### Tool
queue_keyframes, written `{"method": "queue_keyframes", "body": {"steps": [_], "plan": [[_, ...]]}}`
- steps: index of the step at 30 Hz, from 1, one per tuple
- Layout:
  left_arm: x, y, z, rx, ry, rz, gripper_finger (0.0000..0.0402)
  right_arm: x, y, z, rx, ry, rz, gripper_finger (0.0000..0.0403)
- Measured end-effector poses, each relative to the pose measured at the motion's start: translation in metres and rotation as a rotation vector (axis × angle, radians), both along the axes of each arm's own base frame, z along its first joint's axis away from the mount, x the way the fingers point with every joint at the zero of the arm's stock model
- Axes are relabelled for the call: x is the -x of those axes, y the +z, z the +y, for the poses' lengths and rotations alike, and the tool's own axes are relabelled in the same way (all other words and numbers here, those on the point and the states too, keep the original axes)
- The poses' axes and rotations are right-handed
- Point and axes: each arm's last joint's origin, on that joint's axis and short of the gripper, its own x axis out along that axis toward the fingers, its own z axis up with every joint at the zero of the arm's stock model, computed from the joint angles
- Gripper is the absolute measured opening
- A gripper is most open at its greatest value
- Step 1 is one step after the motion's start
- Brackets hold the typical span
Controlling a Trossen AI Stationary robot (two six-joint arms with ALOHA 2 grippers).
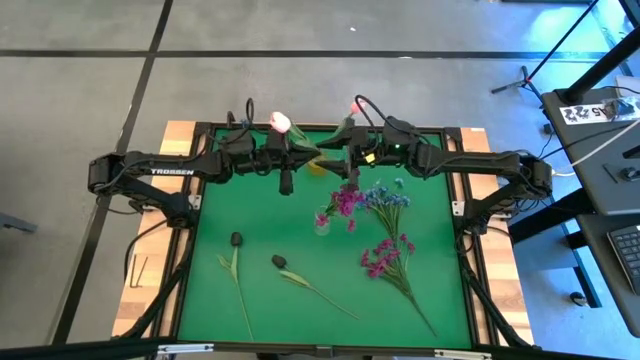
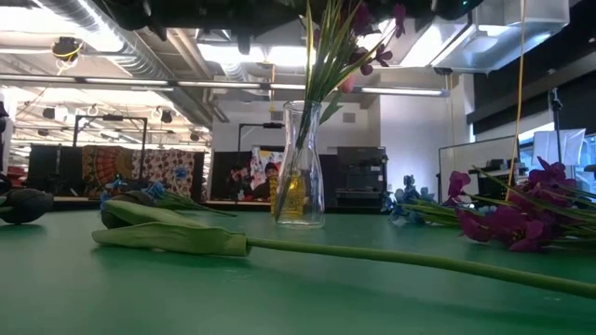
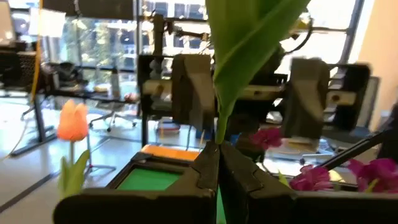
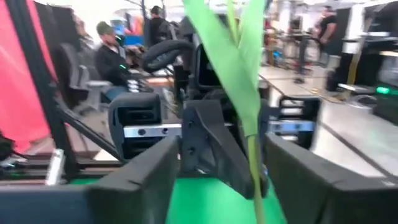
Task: Sort flowers into vase by color
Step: Put the pink flower into the yellow vase
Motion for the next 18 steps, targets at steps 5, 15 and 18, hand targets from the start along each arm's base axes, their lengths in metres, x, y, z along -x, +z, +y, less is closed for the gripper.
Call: {"method": "queue_keyframes", "body": {"steps": [5,15,18], "plan": [[0.002,-0.005,0.003,0.014,0.063,0.061,0.0,0.027,0.019,0.003,0.076,-0.119,0.051,0.0288],[0.018,-0.004,0.015,0.013,0.2,0.152,0.0,0.083,0.044,0.012,0.123,-0.279,0.161,0.0305],[0.02,-0.006,0.02,0.02,0.219,0.176,0.0,0.089,0.044,0.012,0.127,-0.318,0.198,0.0305]]}}
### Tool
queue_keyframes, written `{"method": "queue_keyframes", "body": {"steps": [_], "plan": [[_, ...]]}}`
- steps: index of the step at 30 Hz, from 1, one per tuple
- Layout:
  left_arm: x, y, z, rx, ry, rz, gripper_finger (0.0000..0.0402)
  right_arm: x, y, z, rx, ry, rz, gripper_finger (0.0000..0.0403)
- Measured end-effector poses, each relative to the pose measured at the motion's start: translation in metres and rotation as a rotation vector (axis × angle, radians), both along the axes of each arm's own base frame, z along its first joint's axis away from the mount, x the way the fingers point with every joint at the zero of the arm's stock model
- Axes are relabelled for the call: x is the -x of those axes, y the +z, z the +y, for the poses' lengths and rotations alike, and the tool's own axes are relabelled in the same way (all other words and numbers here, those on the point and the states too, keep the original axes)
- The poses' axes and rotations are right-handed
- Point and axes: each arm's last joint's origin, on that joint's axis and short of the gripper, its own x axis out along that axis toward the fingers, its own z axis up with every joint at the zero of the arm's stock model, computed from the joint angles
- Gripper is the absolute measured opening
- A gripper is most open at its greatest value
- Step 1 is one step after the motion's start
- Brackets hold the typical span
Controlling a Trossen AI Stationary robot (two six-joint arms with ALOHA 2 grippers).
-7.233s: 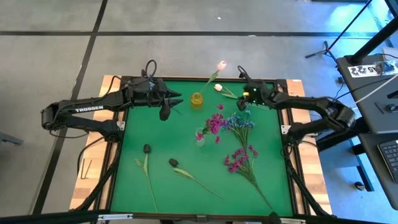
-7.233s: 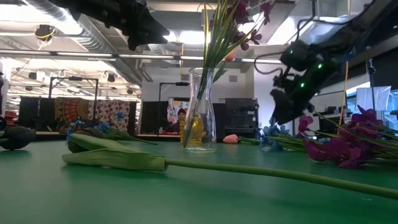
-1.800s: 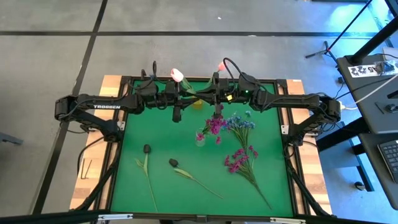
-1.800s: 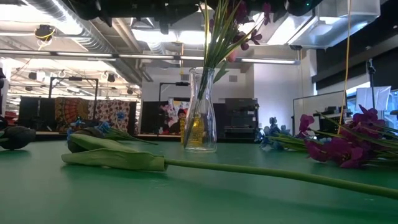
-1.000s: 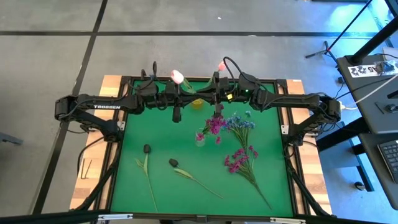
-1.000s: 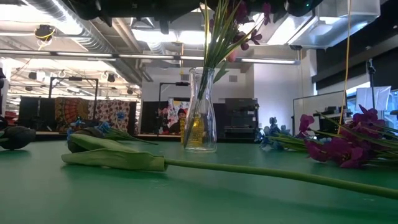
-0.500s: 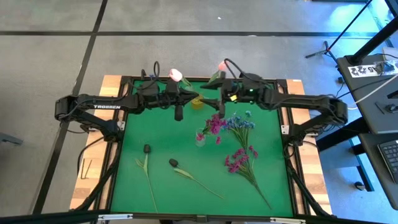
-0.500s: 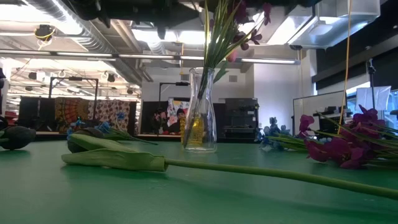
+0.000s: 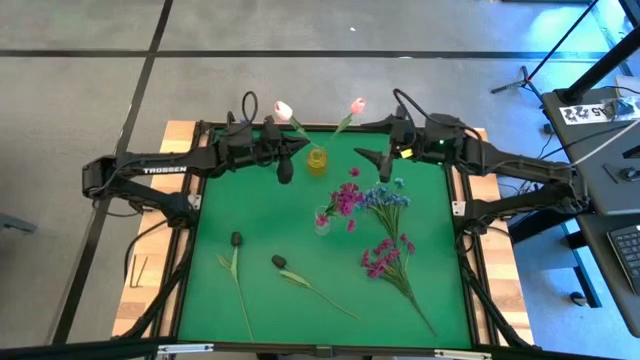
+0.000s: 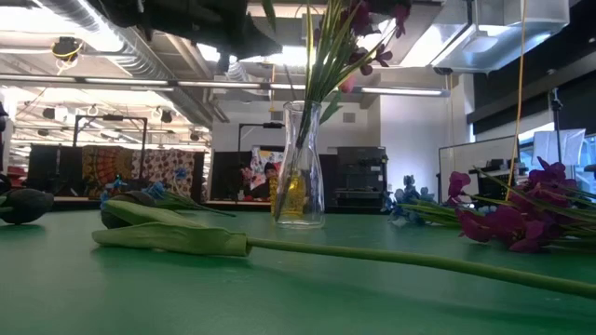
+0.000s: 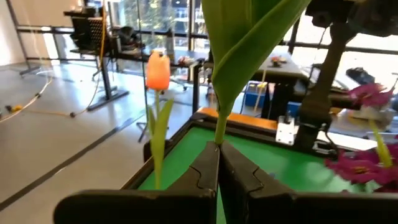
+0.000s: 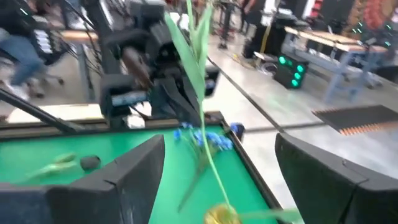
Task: Sort flowers into vase by color
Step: Put the pink flower into the yellow vase
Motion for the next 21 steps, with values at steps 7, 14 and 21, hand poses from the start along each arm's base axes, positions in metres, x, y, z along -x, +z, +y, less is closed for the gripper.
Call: {"method": "queue_keyframes", "body": {"steps": [7,14,21], "plan": [[0.002,-0.009,0.007,0.024,0.058,0.077,0.0,0.01,-0.02,0.0,0.011,-0.084,-0.013,0.0305],[0.006,-0.012,0.014,0.038,0.084,0.11,0.0,0.028,-0.04,-0.004,-0.027,-0.126,-0.054,0.0305],[0.004,-0.015,0.014,0.066,0.058,0.114,0.0,0.049,-0.077,-0.006,-0.1,-0.156,-0.151,0.0305]]}}
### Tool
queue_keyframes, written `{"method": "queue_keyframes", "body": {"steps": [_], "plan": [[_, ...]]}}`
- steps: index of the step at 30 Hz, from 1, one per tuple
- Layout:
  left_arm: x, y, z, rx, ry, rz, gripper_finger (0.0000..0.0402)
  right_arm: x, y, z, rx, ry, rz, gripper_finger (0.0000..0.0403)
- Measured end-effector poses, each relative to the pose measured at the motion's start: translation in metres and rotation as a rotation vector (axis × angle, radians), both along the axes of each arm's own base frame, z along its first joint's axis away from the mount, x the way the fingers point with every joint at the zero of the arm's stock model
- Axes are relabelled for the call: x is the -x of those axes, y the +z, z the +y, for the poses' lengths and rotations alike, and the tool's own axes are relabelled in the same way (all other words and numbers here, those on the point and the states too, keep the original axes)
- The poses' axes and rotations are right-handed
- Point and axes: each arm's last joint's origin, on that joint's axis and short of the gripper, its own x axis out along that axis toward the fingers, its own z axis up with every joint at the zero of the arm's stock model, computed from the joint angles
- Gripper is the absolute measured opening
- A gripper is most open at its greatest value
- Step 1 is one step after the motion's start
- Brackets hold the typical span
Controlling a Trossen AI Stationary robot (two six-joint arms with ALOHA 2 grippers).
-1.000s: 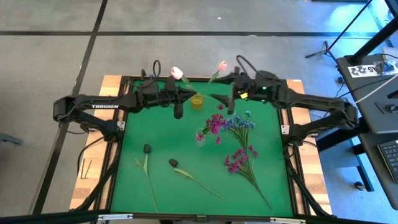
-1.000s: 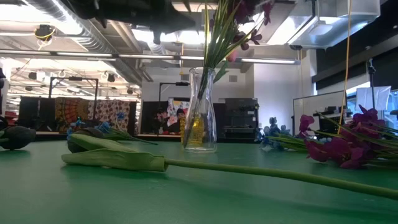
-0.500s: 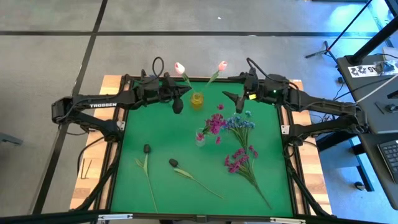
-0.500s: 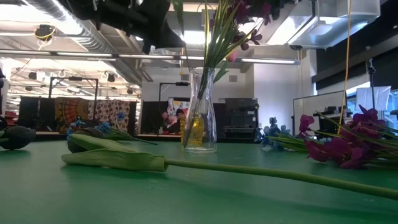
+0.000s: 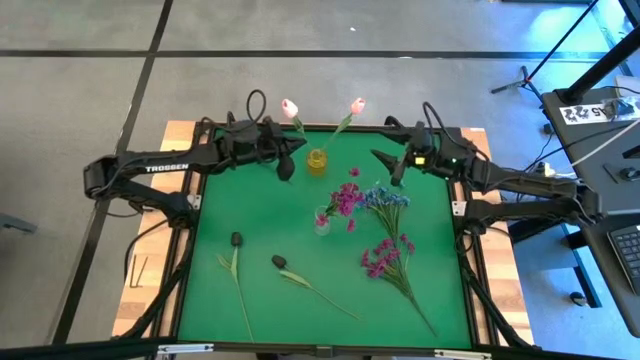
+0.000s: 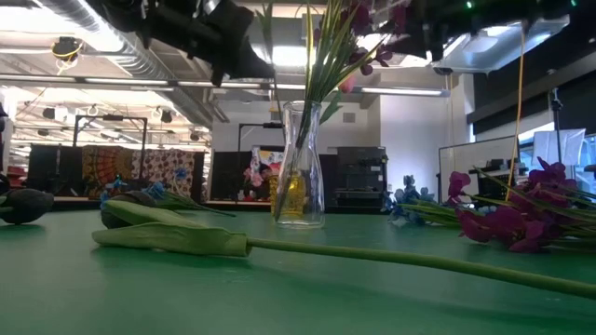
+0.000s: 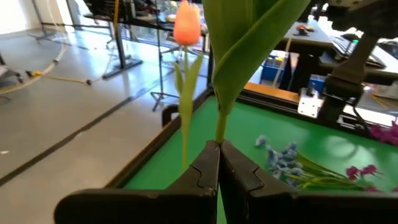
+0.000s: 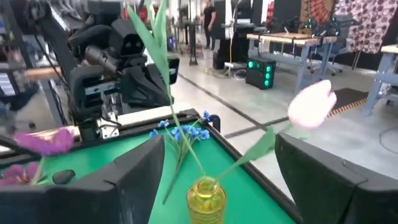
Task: Sort flowers into vase by color
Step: Put the pink flower into the yellow vase
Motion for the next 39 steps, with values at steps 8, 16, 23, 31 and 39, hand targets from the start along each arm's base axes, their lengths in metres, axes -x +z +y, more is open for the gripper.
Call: {"method": "queue_keyframes", "body": {"steps": [8,16,23,31,39], "plan": [[-0.009,-0.013,0.004,0.03,0.0,0.037,0.0,0.016,-0.04,-0.001,-0.061,-0.019,-0.118,0.0305],[-0.011,-0.019,0.008,0.056,0.014,0.037,0.0,0.019,-0.045,0.001,-0.087,0.024,-0.213,0.0305],[-0.006,-0.019,0.018,0.097,0.013,0.025,0.0,0.026,-0.044,0.008,-0.039,0.173,-0.404,0.0305],[-0.006,-0.013,0.023,0.12,-0.029,0.016,0.0,0.028,-0.056,0.009,-0.052,0.166,-0.388,0.0305],[-0.007,-0.004,0.024,0.122,-0.031,0.035,0.0,0.029,-0.057,0.009,-0.057,0.167,-0.394,0.0305]]}}
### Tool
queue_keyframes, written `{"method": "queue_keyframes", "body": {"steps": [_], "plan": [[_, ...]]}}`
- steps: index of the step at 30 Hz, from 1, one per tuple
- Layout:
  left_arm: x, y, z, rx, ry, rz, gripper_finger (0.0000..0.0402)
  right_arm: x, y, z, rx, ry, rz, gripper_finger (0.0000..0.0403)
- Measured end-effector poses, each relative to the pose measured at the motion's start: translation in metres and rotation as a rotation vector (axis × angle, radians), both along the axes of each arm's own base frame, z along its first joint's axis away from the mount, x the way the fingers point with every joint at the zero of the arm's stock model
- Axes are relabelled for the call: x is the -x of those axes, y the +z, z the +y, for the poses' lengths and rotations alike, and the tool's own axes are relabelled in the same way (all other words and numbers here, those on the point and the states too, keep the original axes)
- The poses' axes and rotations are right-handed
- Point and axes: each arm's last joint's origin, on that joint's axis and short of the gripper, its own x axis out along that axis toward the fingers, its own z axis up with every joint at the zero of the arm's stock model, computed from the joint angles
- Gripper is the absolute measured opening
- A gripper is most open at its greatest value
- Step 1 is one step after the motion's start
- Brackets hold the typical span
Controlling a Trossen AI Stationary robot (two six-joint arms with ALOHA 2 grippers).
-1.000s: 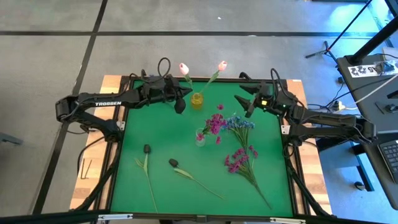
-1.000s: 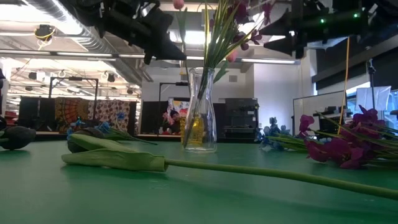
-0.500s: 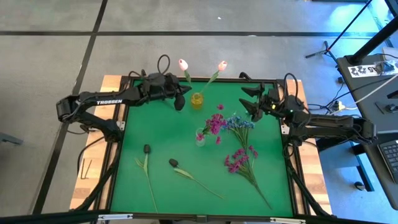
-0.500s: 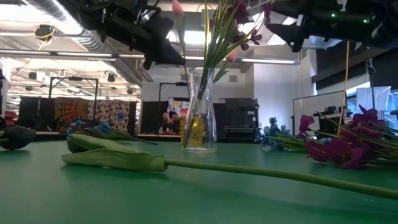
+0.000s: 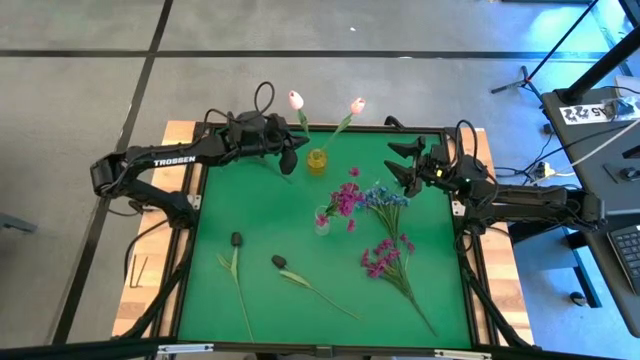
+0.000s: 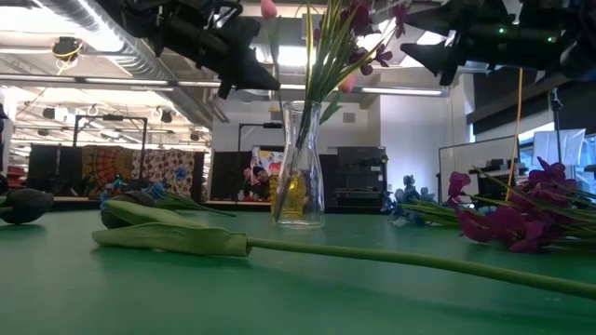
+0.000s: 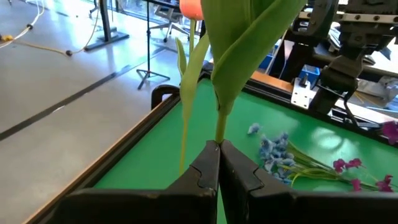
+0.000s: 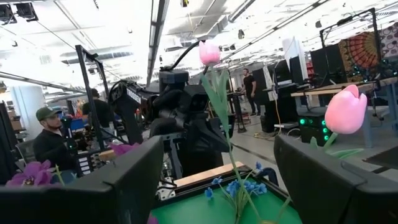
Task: Sort flowers into vase by color
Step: Put the pink flower into the yellow vase
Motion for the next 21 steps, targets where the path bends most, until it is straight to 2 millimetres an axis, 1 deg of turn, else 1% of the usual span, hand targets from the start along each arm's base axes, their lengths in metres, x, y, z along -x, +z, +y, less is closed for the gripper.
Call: {"method": "queue_keyframes", "body": {"steps": [4,11,16,21], "plan": [[-0.002,-0.007,0.004,0.015,0.009,0.029,0.0,0.0,0.0,0.0,-0.01,0.012,-0.003,0.0305],[-0.015,-0.035,0.014,0.059,0.02,0.106,0.0,0.001,0.004,0.002,-0.017,0.08,-0.048,0.0305],[-0.019,-0.037,0.016,0.055,0.023,0.083,0.0003,0.0,0.002,0.002,-0.028,0.077,-0.022,0.0305],[-0.018,-0.039,0.017,0.072,0.03,0.092,0.0034,-0.001,-0.002,0.002,-0.041,0.075,0.011,0.0305]]}}
